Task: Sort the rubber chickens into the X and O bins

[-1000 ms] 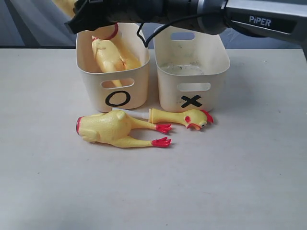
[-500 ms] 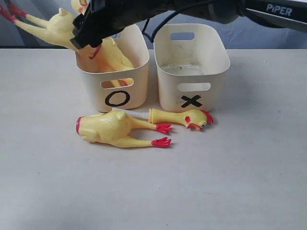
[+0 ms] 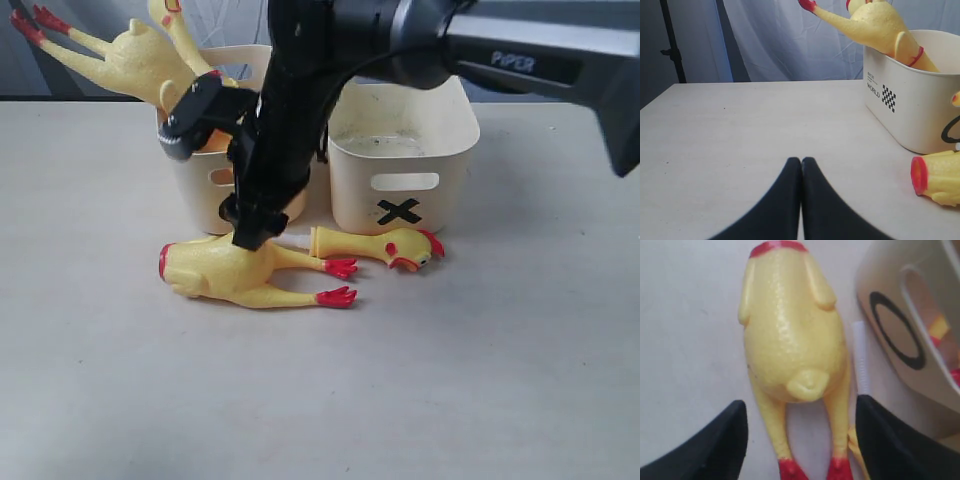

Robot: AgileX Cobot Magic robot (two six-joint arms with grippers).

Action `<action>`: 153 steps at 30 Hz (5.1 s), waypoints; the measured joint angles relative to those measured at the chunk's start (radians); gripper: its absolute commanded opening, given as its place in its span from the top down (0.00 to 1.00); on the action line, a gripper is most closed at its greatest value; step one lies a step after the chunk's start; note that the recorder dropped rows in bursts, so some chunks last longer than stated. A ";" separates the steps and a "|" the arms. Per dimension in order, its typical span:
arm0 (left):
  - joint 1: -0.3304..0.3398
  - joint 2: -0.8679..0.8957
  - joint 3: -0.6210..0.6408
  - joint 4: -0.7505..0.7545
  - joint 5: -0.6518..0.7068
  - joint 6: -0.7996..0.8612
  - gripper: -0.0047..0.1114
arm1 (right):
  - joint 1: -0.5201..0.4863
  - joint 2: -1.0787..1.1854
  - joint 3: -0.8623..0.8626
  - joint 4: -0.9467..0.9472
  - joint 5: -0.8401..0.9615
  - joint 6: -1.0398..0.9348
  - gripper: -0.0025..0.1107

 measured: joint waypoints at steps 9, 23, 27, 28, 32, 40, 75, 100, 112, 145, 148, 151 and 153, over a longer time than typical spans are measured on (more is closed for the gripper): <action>0.000 0.000 0.000 0.000 0.000 0.000 0.96 | 0.014 0.110 -0.002 0.079 -0.091 -0.043 0.36; 0.000 0.000 0.000 0.000 0.000 0.000 0.96 | 0.093 0.108 -0.005 0.090 0.056 -0.064 0.99; 0.000 0.000 0.000 0.000 0.000 0.000 0.96 | 0.117 -0.046 0.000 0.050 0.092 -0.060 0.99; 0.000 0.000 0.000 0.000 0.000 0.000 0.96 | 0.117 -0.079 0.000 0.019 0.077 -0.049 0.99; 0.000 0.000 0.000 0.000 0.000 0.000 0.96 | 0.109 -0.175 0.000 -0.172 -0.029 0.075 0.99; 0.000 0.000 0.000 0.000 0.000 0.000 0.96 | 0.086 -0.217 0.000 -0.811 -0.173 0.321 0.99; 0.000 0.000 0.000 0.000 0.000 0.000 0.96 | -0.041 -0.088 0.000 -0.926 0.202 0.609 0.51; 0.000 0.000 0.000 0.000 0.000 0.000 0.96 | -0.038 0.132 -0.006 -0.375 -0.015 -0.117 0.41; 0.000 0.000 0.000 0.000 0.000 0.000 0.96 | -0.036 0.193 -0.006 -0.309 0.075 -0.049 0.98; 0.000 0.000 0.000 0.000 0.000 0.000 0.96 | -0.240 -0.197 0.014 -0.741 -0.515 1.210 0.32; 0.000 0.000 0.000 0.000 0.000 0.000 0.96 | -0.239 -0.205 0.018 -0.705 -0.311 1.065 0.60; 0.000 0.000 0.000 0.000 0.000 0.000 0.96 | -0.239 -0.274 0.082 -0.681 -0.182 0.870 0.94; 0.000 0.000 0.000 0.000 0.000 0.000 0.96 | -0.250 -0.388 0.177 -0.679 -0.143 0.816 0.97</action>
